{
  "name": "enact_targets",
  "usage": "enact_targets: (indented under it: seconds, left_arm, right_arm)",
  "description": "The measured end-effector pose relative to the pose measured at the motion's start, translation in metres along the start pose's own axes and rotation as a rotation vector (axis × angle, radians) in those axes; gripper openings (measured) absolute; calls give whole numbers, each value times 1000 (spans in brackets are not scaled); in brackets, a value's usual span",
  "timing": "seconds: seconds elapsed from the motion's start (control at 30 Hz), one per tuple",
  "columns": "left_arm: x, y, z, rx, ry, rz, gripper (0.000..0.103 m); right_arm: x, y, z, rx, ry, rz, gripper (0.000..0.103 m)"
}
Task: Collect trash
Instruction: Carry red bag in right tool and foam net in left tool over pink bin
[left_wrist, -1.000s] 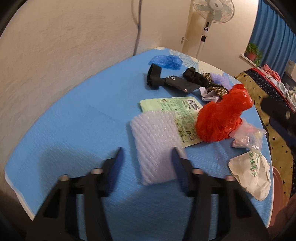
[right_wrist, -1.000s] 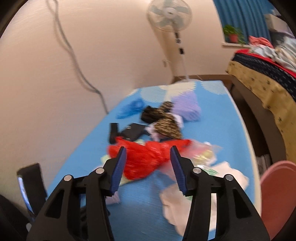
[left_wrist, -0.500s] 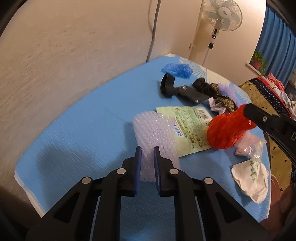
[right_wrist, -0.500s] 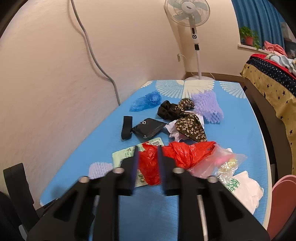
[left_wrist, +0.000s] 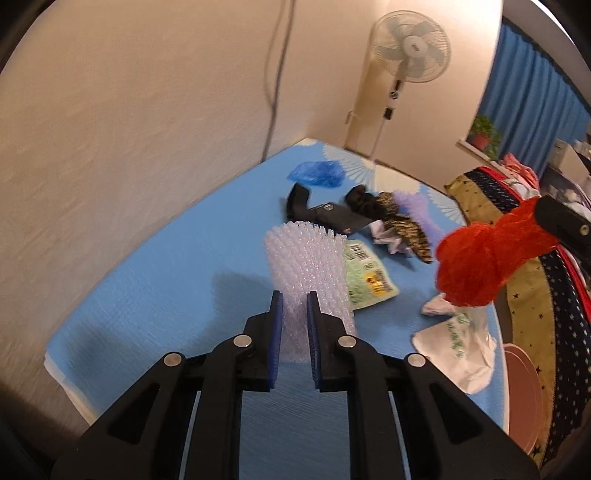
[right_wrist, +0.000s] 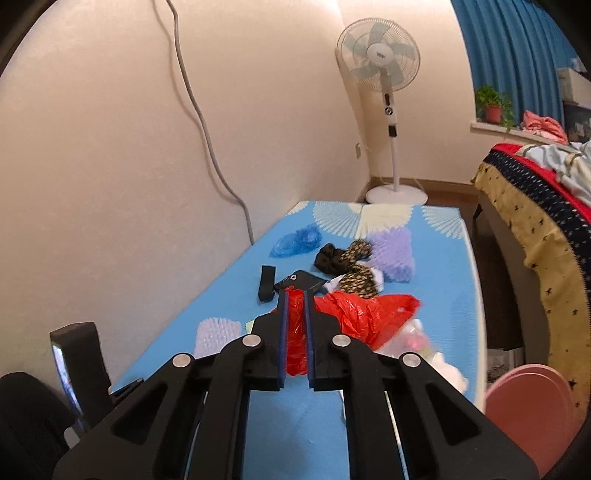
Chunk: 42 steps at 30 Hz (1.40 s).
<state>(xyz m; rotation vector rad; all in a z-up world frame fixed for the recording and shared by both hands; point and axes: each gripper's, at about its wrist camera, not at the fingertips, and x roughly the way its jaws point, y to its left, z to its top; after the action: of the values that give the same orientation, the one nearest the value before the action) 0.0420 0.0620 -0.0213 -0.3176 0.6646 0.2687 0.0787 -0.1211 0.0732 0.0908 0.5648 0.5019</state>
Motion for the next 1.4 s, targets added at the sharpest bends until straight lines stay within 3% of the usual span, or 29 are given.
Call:
enact_targets:
  seconds: [0.47,0.93,1.4]
  left_arm:
    - [-35,-37,-7,102,-69,-105,13]
    - [-40,-61,-13,123,-69,-202,13]
    - [-33,-180,-67,322,7,-441,13]
  right_arm:
    - [-90,-54,10,88,-87,-48,8]
    - [-130,-106,4,145,-95,-136,8]
    - [-164,-192,-42,345,-50,-384,8]
